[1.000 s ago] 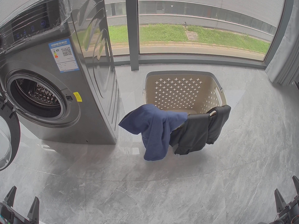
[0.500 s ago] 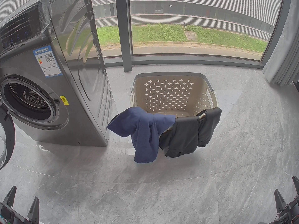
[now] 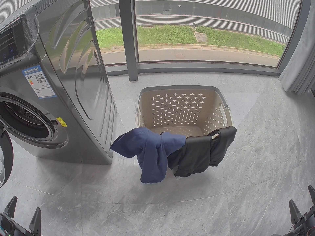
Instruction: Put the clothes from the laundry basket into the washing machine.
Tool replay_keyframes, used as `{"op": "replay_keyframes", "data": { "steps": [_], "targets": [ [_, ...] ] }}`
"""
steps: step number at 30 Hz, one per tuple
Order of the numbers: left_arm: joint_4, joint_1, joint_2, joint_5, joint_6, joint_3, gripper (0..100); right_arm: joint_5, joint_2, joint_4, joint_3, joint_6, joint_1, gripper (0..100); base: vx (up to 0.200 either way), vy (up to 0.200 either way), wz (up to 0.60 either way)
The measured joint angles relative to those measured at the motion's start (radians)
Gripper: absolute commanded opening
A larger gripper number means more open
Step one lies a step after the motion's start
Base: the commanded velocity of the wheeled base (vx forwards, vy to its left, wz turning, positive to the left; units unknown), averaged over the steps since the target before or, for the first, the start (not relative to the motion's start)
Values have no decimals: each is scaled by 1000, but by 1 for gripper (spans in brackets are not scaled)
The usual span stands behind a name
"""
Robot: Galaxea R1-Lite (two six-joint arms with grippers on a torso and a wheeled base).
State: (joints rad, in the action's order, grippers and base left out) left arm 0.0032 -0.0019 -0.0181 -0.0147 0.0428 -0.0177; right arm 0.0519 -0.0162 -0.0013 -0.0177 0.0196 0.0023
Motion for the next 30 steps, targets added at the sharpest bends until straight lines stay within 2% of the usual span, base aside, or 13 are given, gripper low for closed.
{"op": "replay_keyframes", "data": {
  "steps": [10,30],
  "targets": [
    [0,0,0,1,0,0,100,0,0,0,0,0,0,100,0,-200,0],
    [0,0,0,1,1,0,100,0,0,0,0,0,0,100,0,0,0]
  ]
}}
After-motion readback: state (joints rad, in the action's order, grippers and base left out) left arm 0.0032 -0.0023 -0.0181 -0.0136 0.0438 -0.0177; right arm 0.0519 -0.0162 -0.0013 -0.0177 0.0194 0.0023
